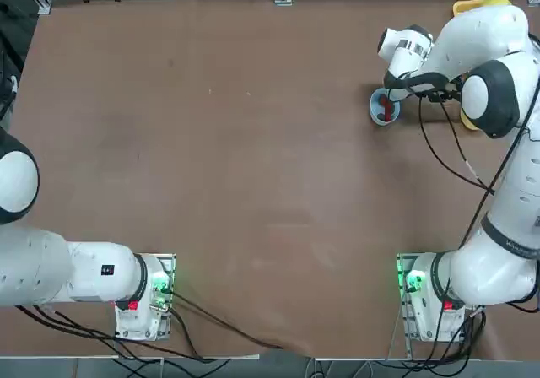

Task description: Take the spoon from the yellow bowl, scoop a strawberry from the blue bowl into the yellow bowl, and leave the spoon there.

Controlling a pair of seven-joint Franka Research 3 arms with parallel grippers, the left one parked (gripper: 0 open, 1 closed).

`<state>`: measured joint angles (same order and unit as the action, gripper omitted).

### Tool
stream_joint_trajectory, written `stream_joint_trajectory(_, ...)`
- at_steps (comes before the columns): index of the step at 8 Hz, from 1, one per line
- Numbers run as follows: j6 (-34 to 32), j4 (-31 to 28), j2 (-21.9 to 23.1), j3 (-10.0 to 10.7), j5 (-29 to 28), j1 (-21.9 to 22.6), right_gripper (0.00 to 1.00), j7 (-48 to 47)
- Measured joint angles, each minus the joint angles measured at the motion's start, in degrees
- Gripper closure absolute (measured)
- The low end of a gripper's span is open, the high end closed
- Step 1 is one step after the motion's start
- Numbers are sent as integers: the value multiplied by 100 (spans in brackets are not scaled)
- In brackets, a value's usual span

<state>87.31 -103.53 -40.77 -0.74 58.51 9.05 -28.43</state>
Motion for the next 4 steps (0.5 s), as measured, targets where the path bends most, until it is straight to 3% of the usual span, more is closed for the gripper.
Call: stream_joint_trajectory(4,169,3,-91,5,-6,-141,86,-519)
